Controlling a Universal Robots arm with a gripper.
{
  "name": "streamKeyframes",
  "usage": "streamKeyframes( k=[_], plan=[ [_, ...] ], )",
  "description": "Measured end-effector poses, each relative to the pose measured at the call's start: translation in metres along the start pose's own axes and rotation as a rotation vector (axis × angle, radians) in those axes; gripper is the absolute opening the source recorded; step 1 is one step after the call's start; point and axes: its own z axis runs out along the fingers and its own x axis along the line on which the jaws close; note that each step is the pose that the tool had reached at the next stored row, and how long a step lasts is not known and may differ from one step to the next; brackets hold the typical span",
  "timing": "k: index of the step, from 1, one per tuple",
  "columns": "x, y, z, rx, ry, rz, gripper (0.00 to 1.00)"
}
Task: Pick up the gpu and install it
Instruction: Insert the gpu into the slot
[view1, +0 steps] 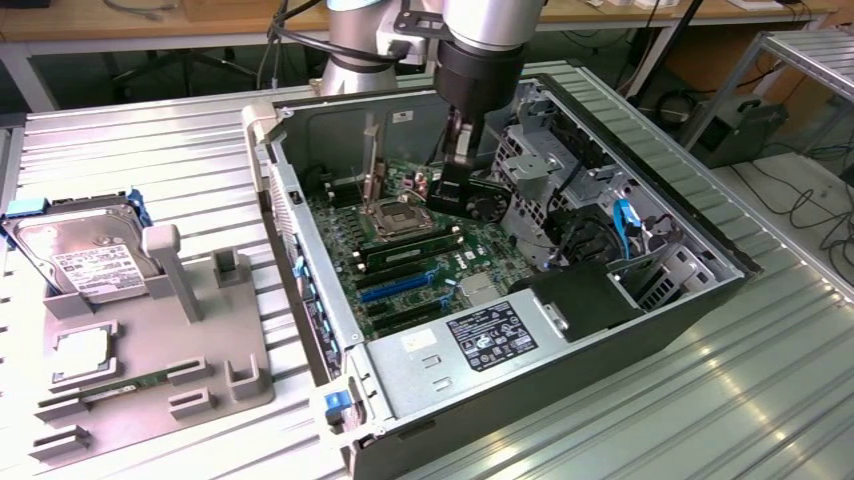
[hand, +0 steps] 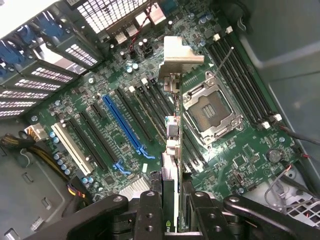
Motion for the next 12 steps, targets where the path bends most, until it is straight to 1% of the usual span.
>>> streamKeyframes(
  k=[12],
  plan=[
    [0.0000,0.0000,0.0000,-0.0013,-0.0010,-0.045,0.26]
  ],
)
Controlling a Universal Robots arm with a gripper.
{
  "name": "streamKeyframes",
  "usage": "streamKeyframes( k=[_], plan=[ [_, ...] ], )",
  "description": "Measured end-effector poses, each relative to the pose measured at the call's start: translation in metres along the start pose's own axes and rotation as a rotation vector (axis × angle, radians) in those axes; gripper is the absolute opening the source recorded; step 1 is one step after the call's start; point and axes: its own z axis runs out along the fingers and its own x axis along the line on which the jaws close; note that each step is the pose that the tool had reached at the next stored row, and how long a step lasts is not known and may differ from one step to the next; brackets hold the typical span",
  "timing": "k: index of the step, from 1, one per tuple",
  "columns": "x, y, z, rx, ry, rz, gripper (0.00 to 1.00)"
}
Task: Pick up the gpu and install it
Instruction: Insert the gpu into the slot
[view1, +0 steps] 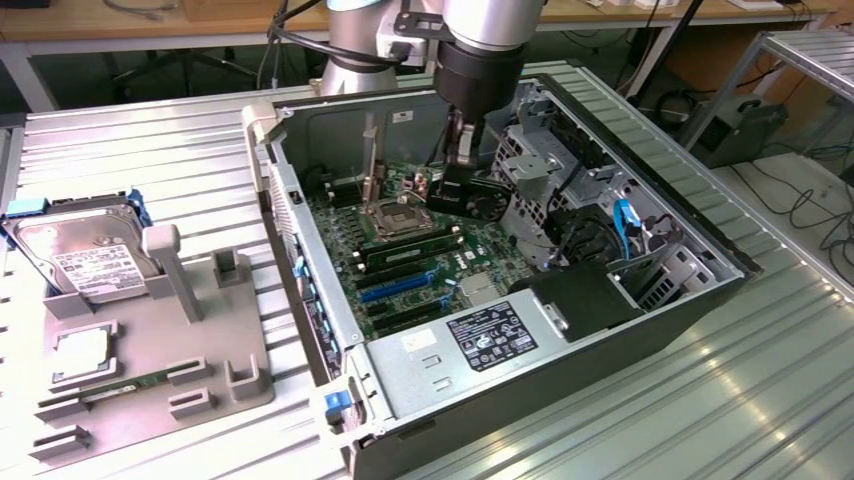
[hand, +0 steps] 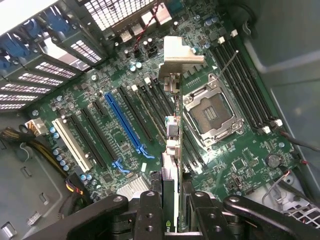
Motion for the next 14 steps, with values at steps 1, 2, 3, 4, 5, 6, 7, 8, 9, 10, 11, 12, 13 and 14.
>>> streamKeyframes(
  k=[1,2,3,4,5,6,7,8,9,10,11,12,13,14],
  plan=[
    [0.0000,0.0000,0.0000,-0.0001,-0.0001,-0.004,0.26],
    [0.0000,0.0000,0.0000,-0.0002,-0.0002,-0.007,0.26],
    [0.0000,0.0000,0.0000,-0.0003,-0.0002,-0.011,0.26],
    [0.0000,0.0000,0.0000,-0.0004,-0.0003,-0.014,0.26],
    [0.0000,0.0000,0.0000,-0.0005,-0.0004,-0.018,0.26],
    [0.0000,0.0000,0.0000,-0.0006,-0.0004,-0.021,0.26],
    [0.0000,0.0000,0.0000,-0.0008,-0.0006,-0.026,0.26],
    [0.0000,0.0000,0.0000,-0.0009,-0.0007,-0.032,0.26],
    [0.0000,0.0000,0.0000,-0.0011,-0.0008,-0.038,0.26],
    [0.0000,0.0000,0.0000,-0.0012,-0.0009,-0.042,0.26],
    [0.0000,0.0000,0.0000,-0.0013,-0.0010,-0.046,0.26],
    [0.0000,0.0000,0.0000,-0.0015,-0.0010,-0.050,0.26],
    [0.0000,0.0000,0.0000,-0.0016,-0.0012,-0.055,0.26],
    [0.0000,0.0000,0.0000,-0.0017,-0.0012,-0.058,0.26]
  ],
)
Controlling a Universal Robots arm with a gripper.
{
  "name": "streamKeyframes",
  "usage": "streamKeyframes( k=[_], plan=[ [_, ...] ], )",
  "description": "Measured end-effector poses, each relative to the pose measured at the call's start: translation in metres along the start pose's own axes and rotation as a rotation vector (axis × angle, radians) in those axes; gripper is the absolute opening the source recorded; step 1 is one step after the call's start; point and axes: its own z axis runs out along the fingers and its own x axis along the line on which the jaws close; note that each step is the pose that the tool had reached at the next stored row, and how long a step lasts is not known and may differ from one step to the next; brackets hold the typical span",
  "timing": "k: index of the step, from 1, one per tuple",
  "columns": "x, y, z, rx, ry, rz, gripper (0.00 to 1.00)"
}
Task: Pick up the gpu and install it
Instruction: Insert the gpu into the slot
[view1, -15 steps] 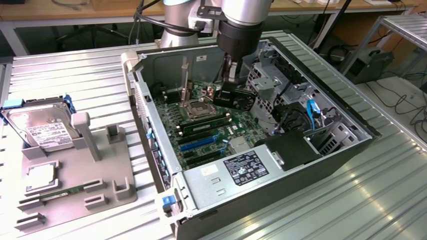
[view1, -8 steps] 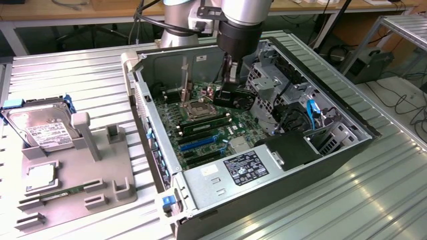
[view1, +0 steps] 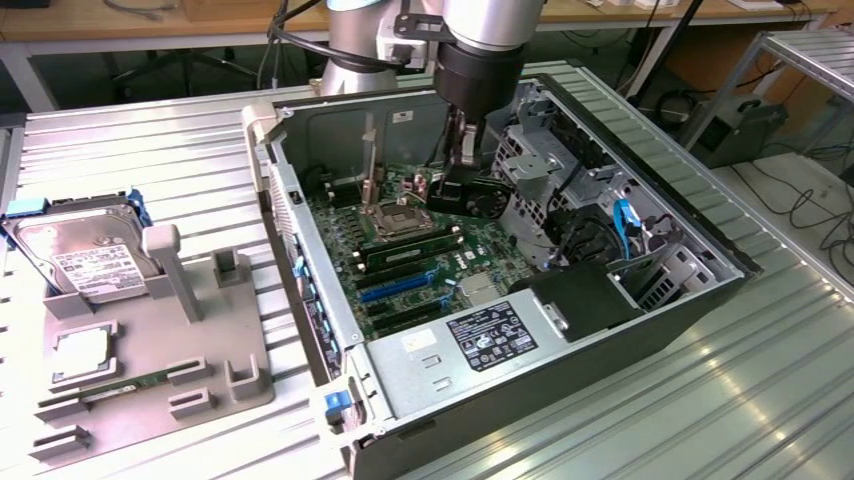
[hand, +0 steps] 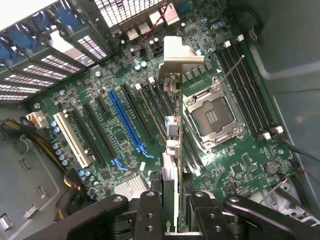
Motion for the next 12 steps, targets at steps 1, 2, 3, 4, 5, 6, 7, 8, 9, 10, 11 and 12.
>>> streamKeyframes(
  k=[1,2,3,4,5,6,7,8,9,10,11,12],
  plan=[
    [0.0000,0.0000,0.0000,-0.0001,-0.0001,-0.004,0.26],
    [0.0000,0.0000,0.0000,-0.0003,-0.0002,-0.010,0.26],
    [0.0000,0.0000,0.0000,-0.0004,-0.0004,-0.013,0.26],
    [0.0000,0.0000,0.0000,-0.0005,-0.0004,-0.017,0.26],
    [0.0000,0.0000,0.0000,-0.0006,-0.0005,-0.021,0.26],
    [0.0000,0.0000,0.0000,-0.0007,-0.0005,-0.024,0.26],
    [0.0000,0.0000,0.0000,-0.0008,-0.0006,-0.027,0.26],
    [0.0000,0.0000,0.0000,-0.0009,-0.0006,-0.030,0.26],
    [0.0000,0.0000,0.0000,-0.0010,-0.0007,-0.034,0.26],
    [0.0000,0.0000,0.0000,-0.0011,-0.0008,-0.037,0.26],
    [0.0000,0.0000,0.0000,-0.0012,-0.0008,-0.040,0.26],
    [0.0000,0.0000,0.0000,-0.0013,-0.0009,-0.044,0.26]
  ],
)
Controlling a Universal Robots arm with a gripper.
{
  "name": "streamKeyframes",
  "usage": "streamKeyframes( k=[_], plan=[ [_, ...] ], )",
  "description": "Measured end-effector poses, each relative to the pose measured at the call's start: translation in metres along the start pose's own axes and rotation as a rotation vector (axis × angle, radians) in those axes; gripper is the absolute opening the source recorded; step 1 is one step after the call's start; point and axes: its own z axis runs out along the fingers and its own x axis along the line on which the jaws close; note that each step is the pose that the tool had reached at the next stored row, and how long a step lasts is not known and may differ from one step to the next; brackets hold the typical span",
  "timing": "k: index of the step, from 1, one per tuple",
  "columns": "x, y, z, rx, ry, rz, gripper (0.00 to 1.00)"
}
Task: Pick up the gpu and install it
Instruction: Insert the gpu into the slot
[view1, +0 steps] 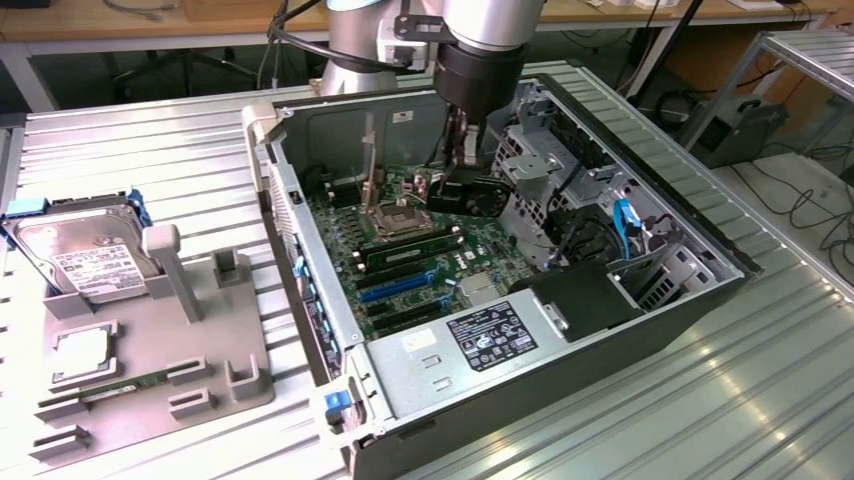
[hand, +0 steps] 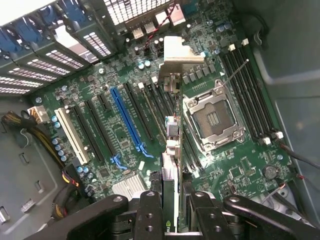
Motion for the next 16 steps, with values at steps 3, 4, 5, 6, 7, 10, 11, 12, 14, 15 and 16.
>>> streamKeyframes(
  k=[3,4,5,6,7,10,11,12,14,15,16],
  plan=[
    [0.0000,0.0000,0.0000,-0.0003,-0.0002,-0.010,0.26],
    [0.0000,0.0000,0.0000,-0.0004,-0.0003,-0.014,0.26],
    [0.0000,0.0000,0.0000,-0.0005,-0.0004,-0.017,0.26],
    [0.0000,0.0000,0.0000,-0.0006,-0.0005,-0.020,0.26],
    [0.0000,0.0000,0.0000,-0.0007,-0.0005,-0.023,0.26],
    [0.0000,0.0000,0.0000,-0.0011,-0.0008,-0.035,0.26],
    [0.0000,0.0000,0.0000,-0.0011,-0.0008,-0.039,0.26],
    [0.0000,0.0000,0.0000,-0.0012,-0.0009,-0.042,0.26],
    [0.0000,0.0000,0.0000,-0.0014,-0.0010,-0.049,0.26],
    [0.0000,0.0000,0.0000,-0.0015,-0.0011,-0.052,0.26],
    [0.0000,0.0000,0.0000,-0.0016,-0.0012,-0.056,0.26]
  ],
)
